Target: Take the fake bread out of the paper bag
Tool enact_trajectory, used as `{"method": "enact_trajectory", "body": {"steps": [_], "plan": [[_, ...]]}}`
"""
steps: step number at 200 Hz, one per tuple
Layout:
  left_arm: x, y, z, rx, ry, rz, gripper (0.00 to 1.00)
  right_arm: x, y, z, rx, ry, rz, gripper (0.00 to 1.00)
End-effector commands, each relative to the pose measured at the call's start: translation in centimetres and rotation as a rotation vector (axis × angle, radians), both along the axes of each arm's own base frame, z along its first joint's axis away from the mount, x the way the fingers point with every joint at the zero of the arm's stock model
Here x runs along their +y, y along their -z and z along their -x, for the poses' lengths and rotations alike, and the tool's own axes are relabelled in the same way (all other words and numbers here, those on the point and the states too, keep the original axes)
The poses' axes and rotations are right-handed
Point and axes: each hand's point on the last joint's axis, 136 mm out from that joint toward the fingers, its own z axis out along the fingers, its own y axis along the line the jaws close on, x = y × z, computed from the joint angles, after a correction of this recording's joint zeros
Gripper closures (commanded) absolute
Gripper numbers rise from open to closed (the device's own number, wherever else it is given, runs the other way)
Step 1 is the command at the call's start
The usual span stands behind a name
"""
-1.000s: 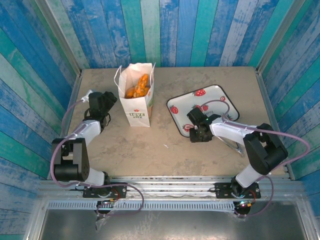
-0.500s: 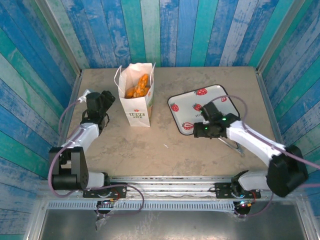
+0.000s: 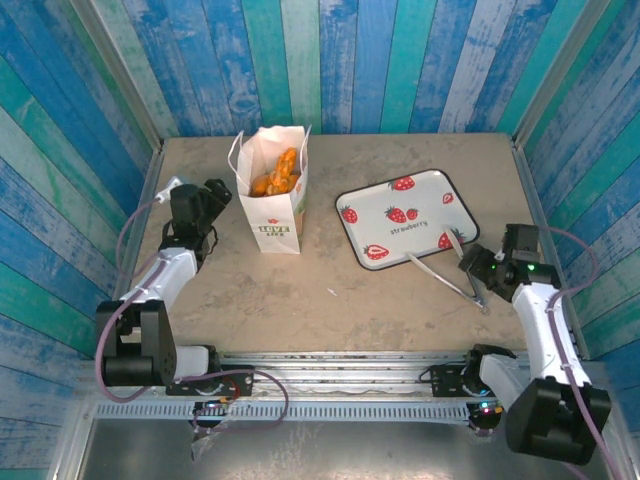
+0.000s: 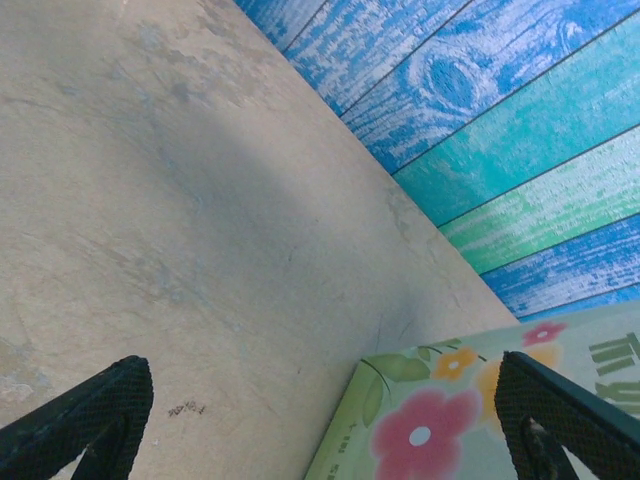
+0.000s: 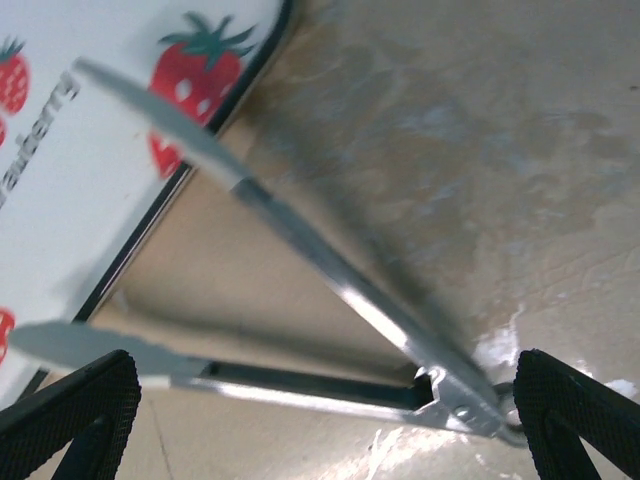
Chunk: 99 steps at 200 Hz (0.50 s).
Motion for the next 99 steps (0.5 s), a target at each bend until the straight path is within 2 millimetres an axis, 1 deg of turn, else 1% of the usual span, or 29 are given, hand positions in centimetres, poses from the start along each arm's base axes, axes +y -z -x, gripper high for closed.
{"method": "enact_trajectory", "body": {"steps": [1,16,32,44,59,78,99], "plan": [[-0.4,0.5,0.3,0.012,0.034,-0.01,0.07,-0.1,1.3,-0.8,-0.042,0.018,-0.128,0.0],[-0.4,0.5,0.5,0.016,0.034,-0.018,0.07,-0.2,2.4,-1.0,-0.053,0.045,-0.22,0.0],[-0.3,0.3,0.6,0.016,0.032,-0.025,0.06,0.0,3.8,-0.8,-0.024,0.043,-0.291,0.0],[-0.2,0.1,0.6,0.011,0.03,-0.028,0.06,0.5,5.0,-0.8,-0.005,0.036,-0.338,0.0],[-0.1,0.0,0.6,0.012,0.026,-0.035,0.06,1.6,6.2,-0.9,0.001,0.015,-0.415,0.0],[0.0,0.1,0.7,0.016,0.021,-0.043,0.06,2.8,6.8,-1.0,-0.013,-0.006,-0.485,0.0],[0.1,0.0,0.7,0.017,0.016,-0.05,0.06,3.5,6.8,-0.7,-0.031,-0.024,-0.512,0.0]]}}
